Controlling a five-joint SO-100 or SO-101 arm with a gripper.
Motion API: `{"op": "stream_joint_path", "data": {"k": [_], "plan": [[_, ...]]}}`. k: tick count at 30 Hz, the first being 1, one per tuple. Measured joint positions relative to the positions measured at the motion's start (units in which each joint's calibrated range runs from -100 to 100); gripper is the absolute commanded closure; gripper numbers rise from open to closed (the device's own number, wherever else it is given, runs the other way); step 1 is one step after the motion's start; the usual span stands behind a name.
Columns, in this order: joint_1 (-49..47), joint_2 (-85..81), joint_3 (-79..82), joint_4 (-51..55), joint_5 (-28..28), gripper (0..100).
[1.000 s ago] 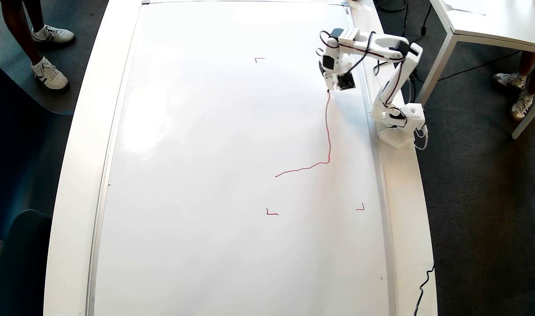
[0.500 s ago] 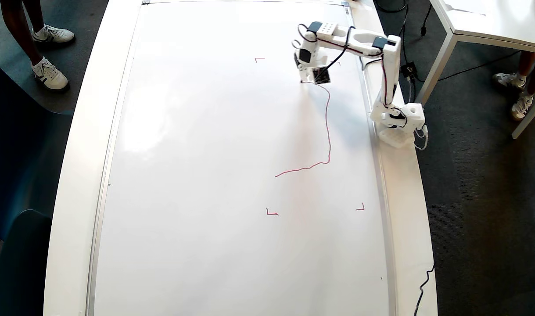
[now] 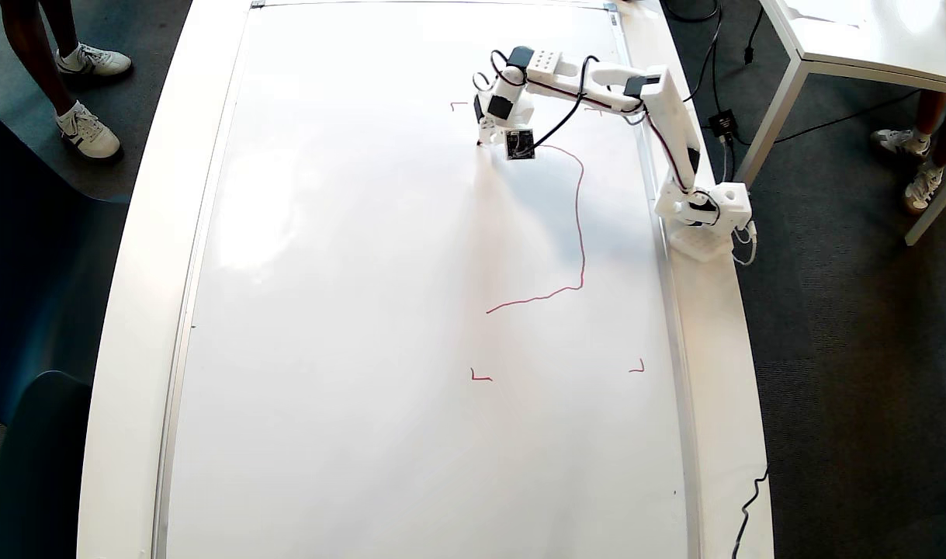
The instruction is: Draw on a whiteboard a robot head using a pen attached to the gripper
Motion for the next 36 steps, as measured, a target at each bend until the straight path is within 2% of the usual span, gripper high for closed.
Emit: {"op": "stream_joint_path", "data": {"k": [36], "plan": [[-32.50,0.17,-0.64,-0.25,-23.57,99]]}}
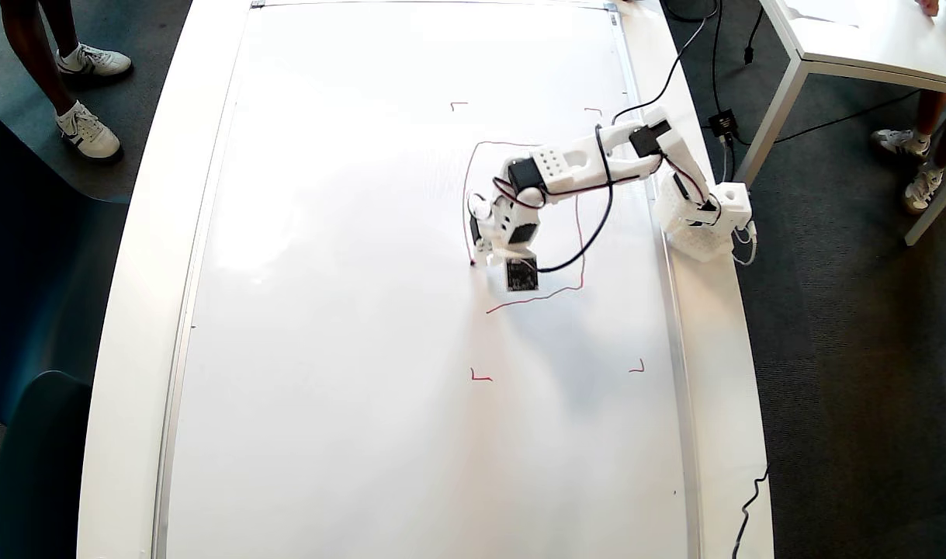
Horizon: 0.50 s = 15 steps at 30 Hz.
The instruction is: Draw on a whiteboard a robot head using a pen attached to the gripper
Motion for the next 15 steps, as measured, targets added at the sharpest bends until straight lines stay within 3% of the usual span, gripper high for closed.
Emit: {"op": "stream_joint_path", "data": {"k": [15], "plan": [[-8.22,5.59,-9.41,0.00,-8.82,99]]}}
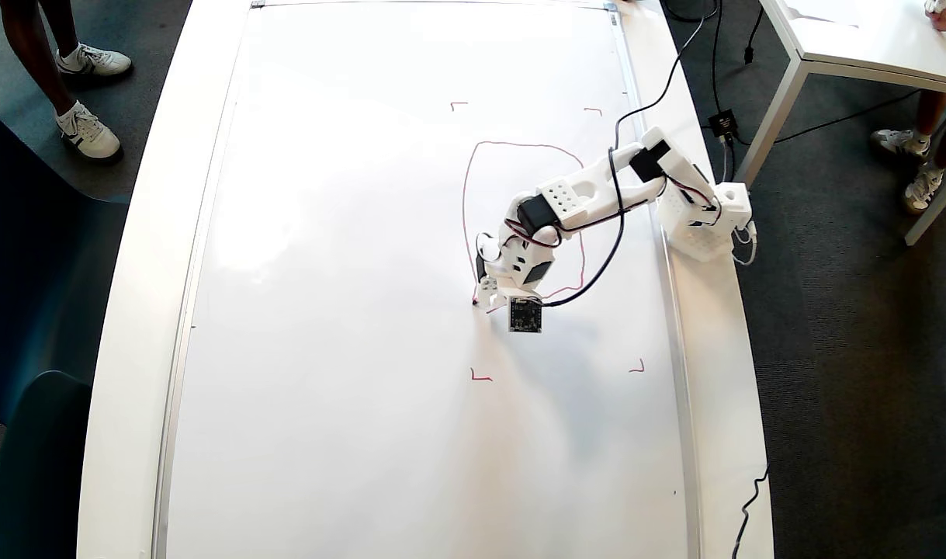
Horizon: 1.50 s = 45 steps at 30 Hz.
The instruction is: Draw on a whiteboard a robot head using a pen attached to the gripper
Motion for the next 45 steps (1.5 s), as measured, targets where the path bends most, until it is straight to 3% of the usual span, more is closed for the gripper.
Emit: {"op": "stream_joint_path", "data": {"k": [20,32,45], "plan": [[-2.19,-3.56,-1.83,0.25,-0.32,99],[5.05,-13.30,0.37,14.36,7.50,99],[3.17,-13.81,10.51,15.20,10.15,99]]}}
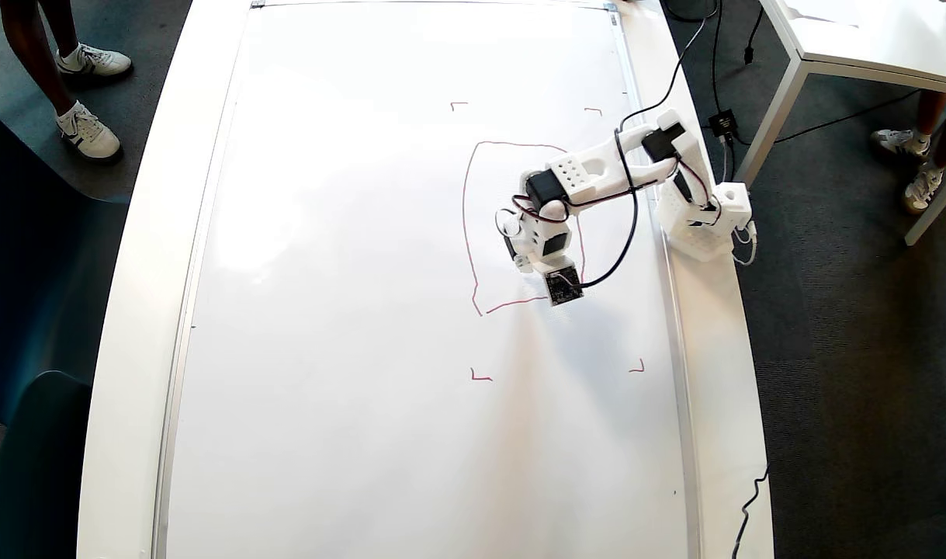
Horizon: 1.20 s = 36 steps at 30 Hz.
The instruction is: Draw on a whiteboard a robot head using a pen attached to the gripper
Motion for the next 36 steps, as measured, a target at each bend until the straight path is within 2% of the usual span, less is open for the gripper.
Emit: {"op": "stream_joint_path", "data": {"k": [8,15,36], "plan": [[0.00,0.00,-0.46,-2.03,0.00,99],[-0.08,1.86,-3.38,-8.53,0.00,99],[0.53,5.93,-4.20,-9.46,0.00,99]]}}
